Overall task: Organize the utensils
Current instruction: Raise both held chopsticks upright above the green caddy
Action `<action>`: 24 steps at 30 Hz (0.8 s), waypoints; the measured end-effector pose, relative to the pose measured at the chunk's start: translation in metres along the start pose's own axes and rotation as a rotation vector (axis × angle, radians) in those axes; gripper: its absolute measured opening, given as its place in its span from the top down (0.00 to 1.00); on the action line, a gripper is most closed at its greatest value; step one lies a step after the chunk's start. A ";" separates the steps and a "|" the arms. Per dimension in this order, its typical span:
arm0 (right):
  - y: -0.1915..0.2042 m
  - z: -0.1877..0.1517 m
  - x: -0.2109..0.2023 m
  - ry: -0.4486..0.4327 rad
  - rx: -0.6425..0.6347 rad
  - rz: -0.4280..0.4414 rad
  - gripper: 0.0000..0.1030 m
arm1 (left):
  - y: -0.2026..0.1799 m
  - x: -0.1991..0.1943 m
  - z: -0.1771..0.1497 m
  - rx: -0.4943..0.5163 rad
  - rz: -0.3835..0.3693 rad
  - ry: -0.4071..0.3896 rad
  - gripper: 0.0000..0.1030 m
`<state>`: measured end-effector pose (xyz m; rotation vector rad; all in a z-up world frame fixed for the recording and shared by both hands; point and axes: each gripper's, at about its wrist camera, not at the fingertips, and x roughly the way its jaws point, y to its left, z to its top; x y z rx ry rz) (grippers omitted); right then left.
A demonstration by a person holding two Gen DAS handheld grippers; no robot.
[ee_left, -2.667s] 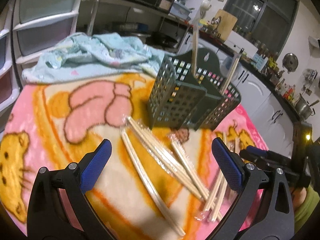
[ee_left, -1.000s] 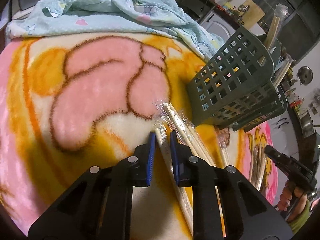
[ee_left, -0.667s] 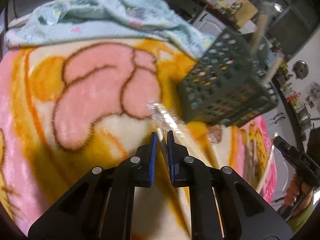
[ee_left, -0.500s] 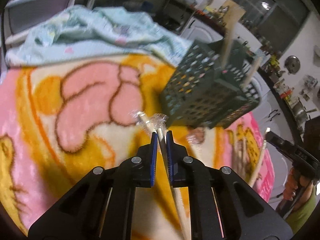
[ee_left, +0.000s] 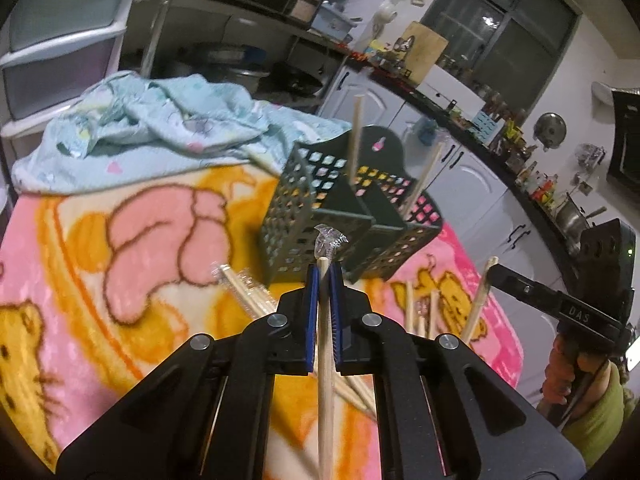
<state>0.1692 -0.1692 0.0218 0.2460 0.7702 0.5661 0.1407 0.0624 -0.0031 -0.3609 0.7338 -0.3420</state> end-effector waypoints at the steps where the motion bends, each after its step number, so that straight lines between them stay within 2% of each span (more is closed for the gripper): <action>1: 0.004 0.000 -0.002 -0.004 -0.008 0.003 0.93 | -0.003 -0.001 0.001 0.008 -0.002 -0.005 0.97; 14: 0.028 0.009 -0.020 -0.072 -0.095 0.021 0.94 | -0.032 -0.017 0.013 0.067 -0.030 -0.052 0.97; 24: 0.045 0.022 -0.039 -0.154 -0.146 0.023 0.94 | -0.059 -0.034 0.036 0.124 -0.073 -0.132 0.97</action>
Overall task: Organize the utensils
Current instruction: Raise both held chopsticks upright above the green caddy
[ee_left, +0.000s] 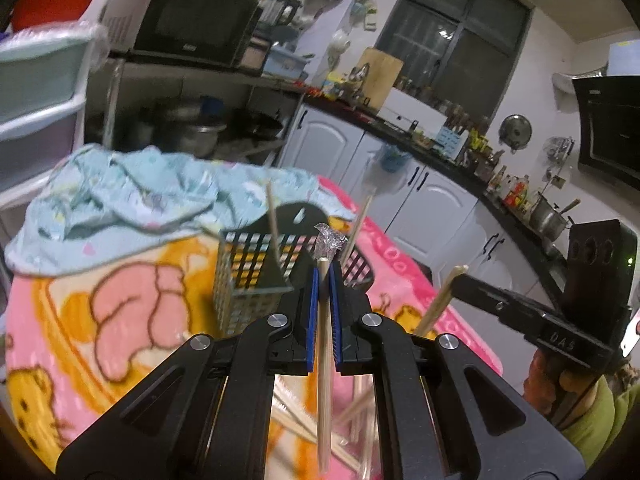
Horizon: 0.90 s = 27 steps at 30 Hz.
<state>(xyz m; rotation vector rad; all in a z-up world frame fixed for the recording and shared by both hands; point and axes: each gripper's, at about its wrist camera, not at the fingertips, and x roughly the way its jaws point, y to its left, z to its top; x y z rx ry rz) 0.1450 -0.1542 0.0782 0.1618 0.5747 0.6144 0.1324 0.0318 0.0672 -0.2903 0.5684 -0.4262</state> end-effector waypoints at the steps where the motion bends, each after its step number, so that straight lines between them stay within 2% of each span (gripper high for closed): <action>1: 0.001 0.003 -0.001 -0.008 -0.005 -0.003 0.94 | -0.003 -0.001 0.005 0.008 -0.006 -0.013 0.97; 9: 0.014 0.031 -0.011 -0.086 -0.076 -0.028 0.94 | -0.024 -0.006 0.039 0.079 -0.006 -0.098 0.97; 27: 0.016 0.093 -0.038 -0.277 -0.137 -0.078 0.94 | -0.033 -0.016 0.109 0.147 0.055 -0.263 0.97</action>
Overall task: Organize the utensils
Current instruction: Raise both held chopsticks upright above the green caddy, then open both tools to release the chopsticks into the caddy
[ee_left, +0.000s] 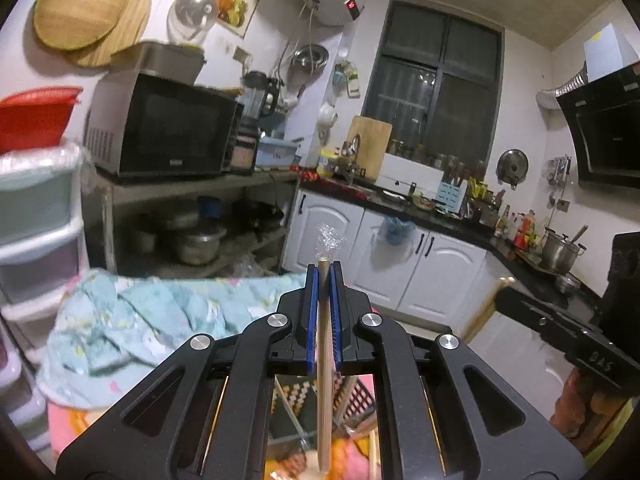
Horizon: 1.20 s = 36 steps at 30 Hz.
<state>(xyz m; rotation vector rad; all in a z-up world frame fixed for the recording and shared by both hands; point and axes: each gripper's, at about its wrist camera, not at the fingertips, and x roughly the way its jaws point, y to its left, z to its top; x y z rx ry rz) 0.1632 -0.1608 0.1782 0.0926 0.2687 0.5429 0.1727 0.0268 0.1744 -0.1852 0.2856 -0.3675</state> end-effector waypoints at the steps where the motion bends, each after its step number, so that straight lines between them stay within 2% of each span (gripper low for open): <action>1: -0.001 0.004 0.000 -0.010 -0.002 -0.004 0.94 | -0.001 0.000 0.003 0.003 0.003 -0.008 0.97; 9: -0.006 0.025 -0.004 -0.095 -0.042 -0.059 0.94 | -0.004 0.015 0.018 0.040 0.048 -0.074 0.97; 14: -0.012 0.030 0.003 -0.112 -0.061 -0.093 0.94 | -0.001 0.023 0.016 0.061 0.084 -0.103 0.97; 23: -0.023 0.010 0.026 -0.065 -0.036 -0.122 0.94 | 0.010 0.043 -0.008 0.076 0.124 -0.089 0.97; 36: -0.037 -0.022 0.063 0.019 0.009 -0.141 0.94 | 0.030 0.056 -0.049 0.017 0.125 -0.035 0.96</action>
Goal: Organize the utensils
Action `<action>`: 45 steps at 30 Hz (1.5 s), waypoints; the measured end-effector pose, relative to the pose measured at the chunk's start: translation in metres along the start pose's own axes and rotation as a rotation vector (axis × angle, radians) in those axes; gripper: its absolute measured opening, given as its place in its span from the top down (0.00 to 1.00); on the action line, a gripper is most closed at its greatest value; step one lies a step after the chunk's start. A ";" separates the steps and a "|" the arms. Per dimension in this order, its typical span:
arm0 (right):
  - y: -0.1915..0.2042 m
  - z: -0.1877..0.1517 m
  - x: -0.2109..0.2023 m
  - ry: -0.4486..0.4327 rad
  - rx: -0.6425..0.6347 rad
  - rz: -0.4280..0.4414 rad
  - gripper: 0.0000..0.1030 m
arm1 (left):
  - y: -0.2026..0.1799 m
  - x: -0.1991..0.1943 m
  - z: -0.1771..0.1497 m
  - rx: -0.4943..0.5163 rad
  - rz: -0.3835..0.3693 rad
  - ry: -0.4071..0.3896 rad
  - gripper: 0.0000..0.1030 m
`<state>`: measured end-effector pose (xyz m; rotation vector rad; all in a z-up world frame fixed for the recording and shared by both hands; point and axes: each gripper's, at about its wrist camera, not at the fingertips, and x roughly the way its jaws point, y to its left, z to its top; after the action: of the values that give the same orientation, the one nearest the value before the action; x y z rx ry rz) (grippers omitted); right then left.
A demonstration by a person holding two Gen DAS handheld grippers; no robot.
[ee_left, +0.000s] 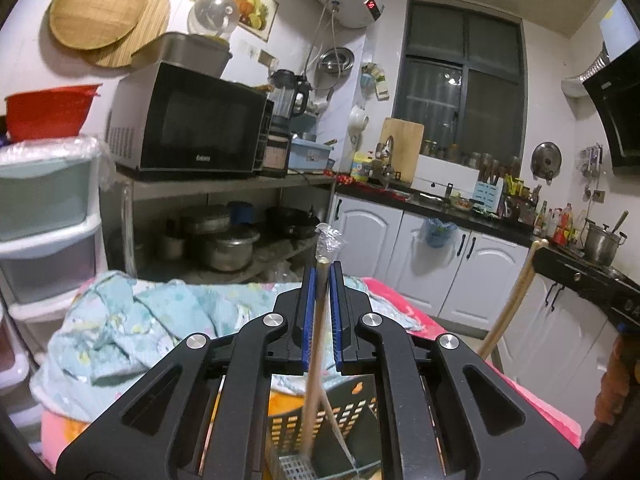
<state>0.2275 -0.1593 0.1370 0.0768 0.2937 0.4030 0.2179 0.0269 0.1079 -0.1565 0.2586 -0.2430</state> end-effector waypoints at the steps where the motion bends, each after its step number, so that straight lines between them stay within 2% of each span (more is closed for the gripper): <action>1: -0.001 -0.002 0.002 0.007 0.005 0.001 0.94 | 0.001 0.000 -0.002 -0.003 -0.001 0.001 0.96; 9: -0.003 -0.016 0.014 0.059 0.051 0.013 0.92 | 0.009 0.001 -0.017 -0.041 0.002 0.034 0.95; 10: -0.004 -0.018 0.015 0.067 0.054 0.009 0.87 | 0.011 0.001 -0.018 -0.051 0.003 0.048 0.92; 11: -0.005 -0.020 0.015 0.075 0.062 0.004 0.74 | 0.011 0.001 -0.018 -0.056 0.004 0.056 0.86; 12: -0.006 -0.021 0.015 0.076 0.072 0.004 0.68 | 0.012 0.000 -0.019 -0.062 0.005 0.064 0.77; 13: -0.008 -0.022 0.013 0.073 0.080 0.004 0.63 | 0.014 -0.001 -0.019 -0.072 0.004 0.073 0.72; 15: -0.009 -0.024 0.009 0.071 0.087 -0.004 0.61 | 0.016 -0.004 -0.020 -0.085 0.014 0.087 0.59; 19: -0.014 -0.027 -0.001 0.063 0.096 -0.025 0.49 | 0.021 -0.011 -0.022 -0.113 0.035 0.111 0.44; 22: -0.017 -0.030 -0.008 0.066 0.103 -0.034 0.46 | 0.024 -0.018 -0.023 -0.137 0.056 0.124 0.30; 24: -0.018 -0.032 -0.013 0.070 0.108 -0.039 0.44 | 0.027 -0.024 -0.022 -0.154 0.069 0.131 0.15; 26: -0.019 -0.034 -0.020 0.067 0.113 -0.044 0.41 | 0.029 -0.029 -0.022 -0.164 0.078 0.135 0.11; 34: -0.021 -0.037 -0.041 0.059 0.104 -0.076 0.33 | 0.026 -0.053 -0.022 -0.173 0.095 0.130 0.10; 45: -0.029 -0.045 -0.059 0.070 0.115 -0.104 0.31 | 0.023 -0.071 -0.031 -0.185 0.082 0.135 0.10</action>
<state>0.1733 -0.2083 0.1061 0.1599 0.3879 0.2861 0.1478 0.0632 0.0908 -0.3126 0.4207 -0.1475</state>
